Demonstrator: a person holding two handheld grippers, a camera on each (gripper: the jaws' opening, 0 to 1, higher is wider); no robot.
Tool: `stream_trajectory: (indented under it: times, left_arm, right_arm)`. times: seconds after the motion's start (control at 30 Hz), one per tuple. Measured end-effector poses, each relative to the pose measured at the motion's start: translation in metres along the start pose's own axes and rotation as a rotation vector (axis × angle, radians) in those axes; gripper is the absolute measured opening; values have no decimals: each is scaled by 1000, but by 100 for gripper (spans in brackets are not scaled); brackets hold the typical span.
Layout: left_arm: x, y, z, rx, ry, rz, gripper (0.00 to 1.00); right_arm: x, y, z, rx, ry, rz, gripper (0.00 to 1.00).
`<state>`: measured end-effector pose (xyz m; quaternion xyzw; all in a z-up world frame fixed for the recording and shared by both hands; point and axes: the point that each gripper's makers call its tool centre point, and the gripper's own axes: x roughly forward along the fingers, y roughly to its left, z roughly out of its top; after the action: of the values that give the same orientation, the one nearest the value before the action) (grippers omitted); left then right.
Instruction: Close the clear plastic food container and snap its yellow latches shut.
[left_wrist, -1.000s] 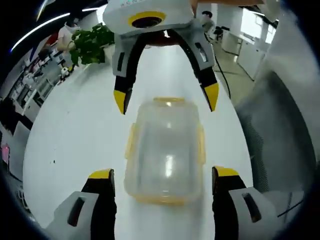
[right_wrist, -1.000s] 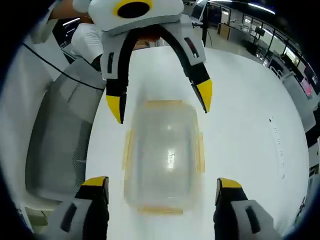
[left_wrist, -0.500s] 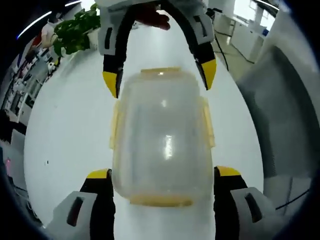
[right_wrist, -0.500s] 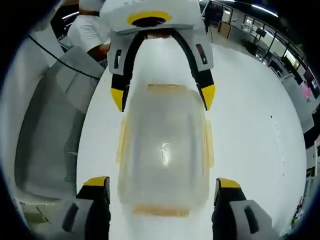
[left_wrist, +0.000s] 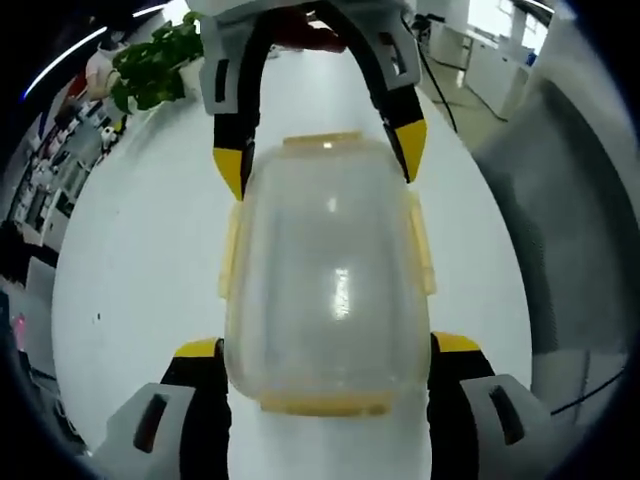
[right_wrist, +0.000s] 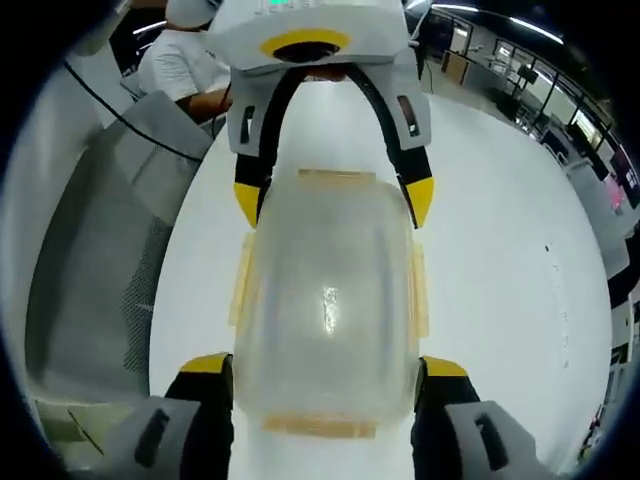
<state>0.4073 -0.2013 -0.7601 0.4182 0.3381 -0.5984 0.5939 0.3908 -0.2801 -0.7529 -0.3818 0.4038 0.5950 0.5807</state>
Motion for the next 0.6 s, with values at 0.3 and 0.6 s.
stream_trajectory:
  times: [0.3,0.6]
  left_arm:
    - [-15,-4,-32,-30,-11,14,80]
    - [-35,-9,-75,-61,21,29,80]
  right_arm:
    - [15,-3,35,-27,-3,7,72]
    - [33,-4,79,-64,-4,19,73]
